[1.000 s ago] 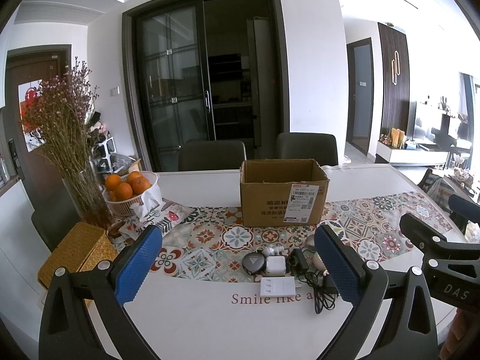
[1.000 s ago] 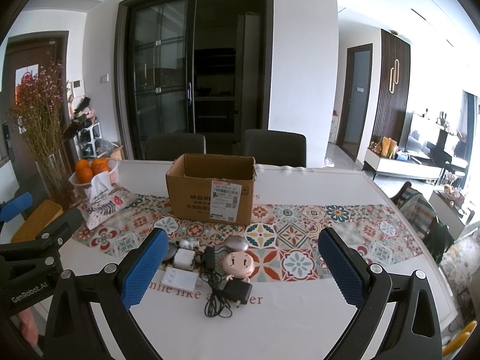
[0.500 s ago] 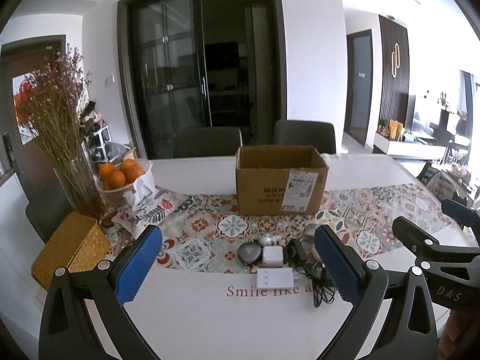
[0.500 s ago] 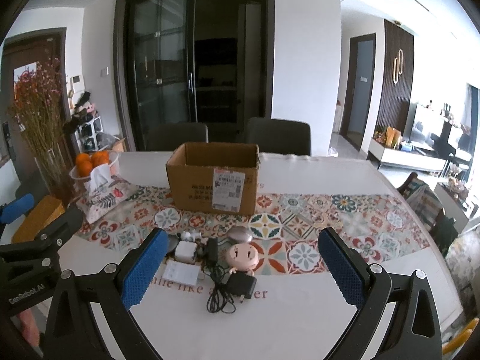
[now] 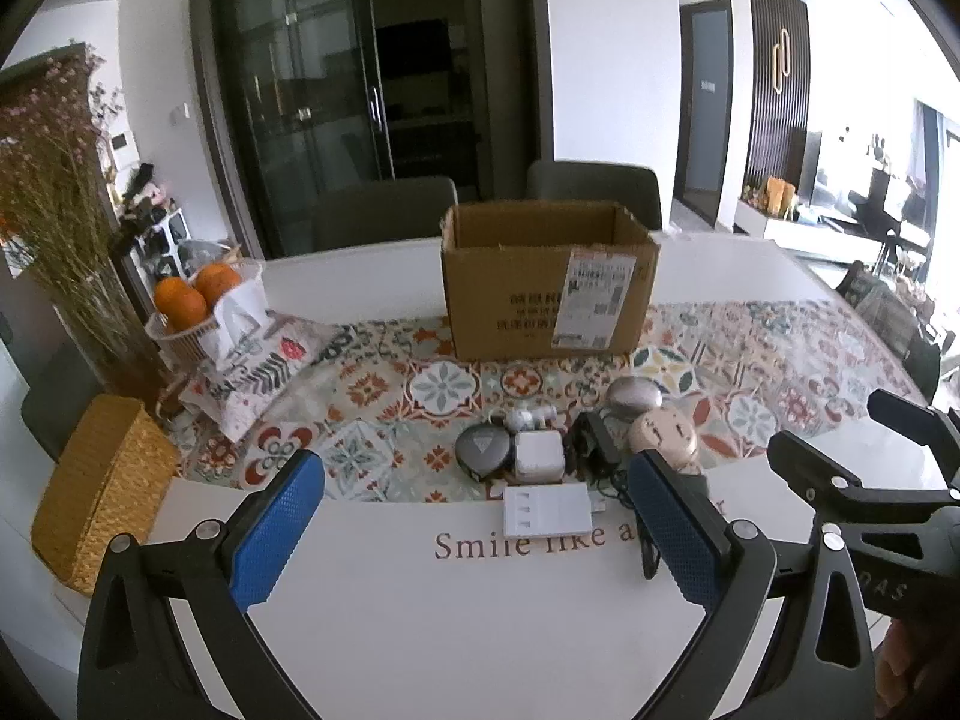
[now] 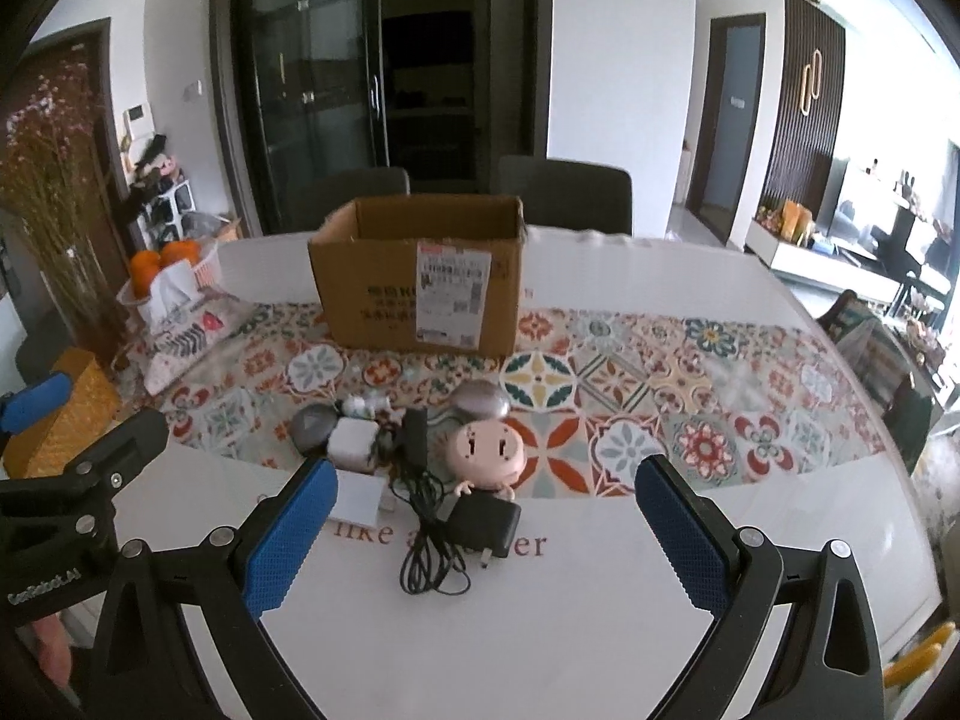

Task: Organize rigid objects
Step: 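Move the left gripper to the white card tray while the right gripper approaches the black adapter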

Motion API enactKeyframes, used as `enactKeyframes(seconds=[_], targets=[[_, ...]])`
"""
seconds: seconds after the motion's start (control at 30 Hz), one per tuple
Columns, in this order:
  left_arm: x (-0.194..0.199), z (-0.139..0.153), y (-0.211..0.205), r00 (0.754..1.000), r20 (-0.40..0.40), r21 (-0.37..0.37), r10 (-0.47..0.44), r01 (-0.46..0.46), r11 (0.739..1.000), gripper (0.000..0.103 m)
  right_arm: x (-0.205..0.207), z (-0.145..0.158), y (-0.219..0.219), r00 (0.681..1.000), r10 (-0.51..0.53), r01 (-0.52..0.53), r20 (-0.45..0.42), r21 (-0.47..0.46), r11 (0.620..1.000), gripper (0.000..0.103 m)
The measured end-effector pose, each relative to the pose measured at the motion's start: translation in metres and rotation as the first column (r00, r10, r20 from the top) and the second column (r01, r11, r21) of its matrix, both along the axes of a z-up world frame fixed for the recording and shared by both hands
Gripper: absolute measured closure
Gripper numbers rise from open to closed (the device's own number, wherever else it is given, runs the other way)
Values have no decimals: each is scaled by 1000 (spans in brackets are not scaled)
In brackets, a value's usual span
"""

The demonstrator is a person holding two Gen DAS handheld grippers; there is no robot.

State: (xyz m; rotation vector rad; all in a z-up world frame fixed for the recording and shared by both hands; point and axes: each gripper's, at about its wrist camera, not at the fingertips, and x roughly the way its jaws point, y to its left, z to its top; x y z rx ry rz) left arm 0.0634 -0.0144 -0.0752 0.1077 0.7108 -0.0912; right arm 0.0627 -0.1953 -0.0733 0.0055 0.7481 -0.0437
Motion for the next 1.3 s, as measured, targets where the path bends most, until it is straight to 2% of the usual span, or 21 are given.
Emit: enactKeyframes(seconds=[0.3, 0.63, 1.3], targets=[[25, -44, -2, 996, -92, 32, 7, -4, 999, 0, 32, -51, -4, 994, -15, 19, -105, 40, 999, 16], [52, -88, -10, 985, -170, 57, -12, 22, 998, 0, 58, -106, -16, 973, -50, 73, -225, 94, 993, 28], [75, -124, -6, 969, -246, 62, 12, 4, 998, 0, 92, -160, -18, 939, -79, 139, -335, 158, 978, 39]])
